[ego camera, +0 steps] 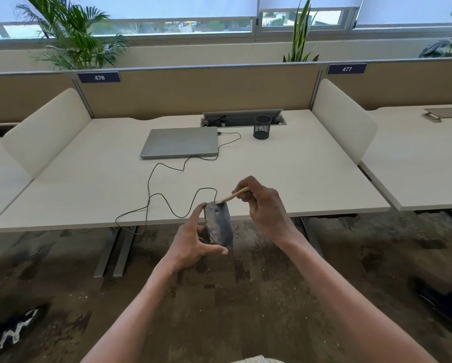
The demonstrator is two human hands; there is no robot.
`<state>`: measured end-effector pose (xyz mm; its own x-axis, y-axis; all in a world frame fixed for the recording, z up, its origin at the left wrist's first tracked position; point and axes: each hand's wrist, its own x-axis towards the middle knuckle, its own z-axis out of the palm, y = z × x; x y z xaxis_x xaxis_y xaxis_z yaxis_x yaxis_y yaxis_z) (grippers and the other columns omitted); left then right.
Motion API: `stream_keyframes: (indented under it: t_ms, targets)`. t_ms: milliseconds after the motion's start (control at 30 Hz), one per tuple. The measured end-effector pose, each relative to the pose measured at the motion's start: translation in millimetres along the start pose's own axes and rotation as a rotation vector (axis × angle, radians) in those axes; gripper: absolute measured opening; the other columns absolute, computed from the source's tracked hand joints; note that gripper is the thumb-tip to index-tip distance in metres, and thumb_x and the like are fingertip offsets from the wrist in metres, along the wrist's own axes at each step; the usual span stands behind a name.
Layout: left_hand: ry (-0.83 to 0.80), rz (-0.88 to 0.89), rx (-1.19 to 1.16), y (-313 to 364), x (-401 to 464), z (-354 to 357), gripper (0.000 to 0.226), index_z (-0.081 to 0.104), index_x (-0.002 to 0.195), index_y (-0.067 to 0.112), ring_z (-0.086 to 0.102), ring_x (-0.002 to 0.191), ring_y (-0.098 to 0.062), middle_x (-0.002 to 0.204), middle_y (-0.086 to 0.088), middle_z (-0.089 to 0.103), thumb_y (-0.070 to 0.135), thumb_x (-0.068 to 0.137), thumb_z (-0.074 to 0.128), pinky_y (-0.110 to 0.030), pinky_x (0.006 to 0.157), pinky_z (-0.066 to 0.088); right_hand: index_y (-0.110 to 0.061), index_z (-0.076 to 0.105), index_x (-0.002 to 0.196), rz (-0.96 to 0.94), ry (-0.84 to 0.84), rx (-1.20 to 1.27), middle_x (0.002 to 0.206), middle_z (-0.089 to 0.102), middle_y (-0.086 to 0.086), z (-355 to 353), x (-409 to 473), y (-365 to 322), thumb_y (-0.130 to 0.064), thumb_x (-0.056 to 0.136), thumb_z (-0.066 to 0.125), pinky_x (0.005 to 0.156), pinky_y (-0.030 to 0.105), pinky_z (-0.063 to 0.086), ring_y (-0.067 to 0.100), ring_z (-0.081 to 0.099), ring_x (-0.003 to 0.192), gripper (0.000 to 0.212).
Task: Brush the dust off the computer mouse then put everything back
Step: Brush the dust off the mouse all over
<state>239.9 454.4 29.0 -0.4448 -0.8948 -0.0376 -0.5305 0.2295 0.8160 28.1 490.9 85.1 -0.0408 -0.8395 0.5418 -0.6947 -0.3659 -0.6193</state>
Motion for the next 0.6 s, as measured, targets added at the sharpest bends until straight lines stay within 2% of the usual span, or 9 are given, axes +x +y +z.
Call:
stream_keyframes:
  t_ms: [67,200,333,400,467,533,600]
  targets:
    - [-0.001,-0.008,0.005,1.6,-0.9,0.9,0.13,0.017,0.159,0.029,0.073,0.075,-0.016,0.091,-0.004,0.077,0.032,0.058,0.099,-0.025,0.076,0.059,-0.016,0.057,0.107,-0.021,-0.049,-0.026,0.089,0.066,-0.007,-4.7,1.5,-4.0,0.01,0.094,0.053,0.072,0.007,0.05,-0.005,0.064,0.082,0.029]
    - [0.002,-0.026,0.003,5.3,-2.4,1.3,0.13,0.016,0.16,0.025,0.073,0.084,-0.022,0.101,-0.011,0.076,0.029,0.06,0.099,-0.036,0.086,0.061,-0.016,0.054,0.108,-0.049,-0.033,-0.053,0.088,0.067,-0.003,-11.9,7.1,-12.7,0.007,0.095,0.053,0.066,0.014,0.055,0.011,0.068,0.079,0.026]
    - [0.003,-0.021,0.0,8.2,-3.0,0.2,0.129,0.016,0.159,0.028,0.073,0.083,-0.025,0.096,-0.012,0.076,0.031,0.06,0.098,-0.038,0.085,0.061,-0.012,0.056,0.11,-0.033,-0.028,-0.108,0.087,0.06,-0.012,-10.6,13.3,-19.6,0.006,0.096,0.055,0.064,0.001,0.043,0.006,0.063,0.077,0.023]
    - [0.005,-0.022,-0.014,8.9,-2.6,-0.4,0.129,0.016,0.159,0.027,0.073,0.082,-0.026,0.094,-0.012,0.076,0.031,0.06,0.098,-0.04,0.084,0.062,-0.013,0.057,0.108,-0.022,-0.054,-0.124,0.084,0.058,-0.015,-9.6,13.0,-20.6,0.006,0.095,0.055,0.064,-0.001,0.04,0.003,0.06,0.073,0.023]
    - [0.016,-0.026,-0.012,8.0,-2.6,-1.0,0.129,0.016,0.159,0.026,0.074,0.085,-0.024,0.099,-0.011,0.076,0.031,0.06,0.099,-0.039,0.086,0.061,-0.015,0.056,0.106,-0.019,-0.097,-0.135,0.082,0.056,-0.017,-10.1,10.3,-20.4,0.007,0.095,0.054,0.063,0.0,0.04,-0.002,0.058,0.068,0.025]
    - [0.026,-0.039,-0.019,5.5,-3.3,-1.1,0.131,0.016,0.16,0.027,0.073,0.092,-0.029,0.108,-0.016,0.075,0.032,0.058,0.099,-0.044,0.091,0.06,-0.02,0.055,0.105,-0.012,-0.161,-0.14,0.084,0.058,-0.019,-12.9,5.7,-19.9,0.008,0.093,0.054,0.062,0.003,0.041,-0.005,0.061,0.072,0.031]
    - [0.033,-0.053,-0.021,2.5,-3.5,-0.4,0.132,0.017,0.159,0.028,0.072,0.097,-0.032,0.114,-0.018,0.073,0.033,0.057,0.1,-0.048,0.094,0.058,-0.025,0.054,0.103,0.005,-0.205,-0.142,0.086,0.062,-0.016,-16.0,1.7,-19.6,0.009,0.092,0.054,0.063,0.007,0.044,0.001,0.065,0.076,0.035]
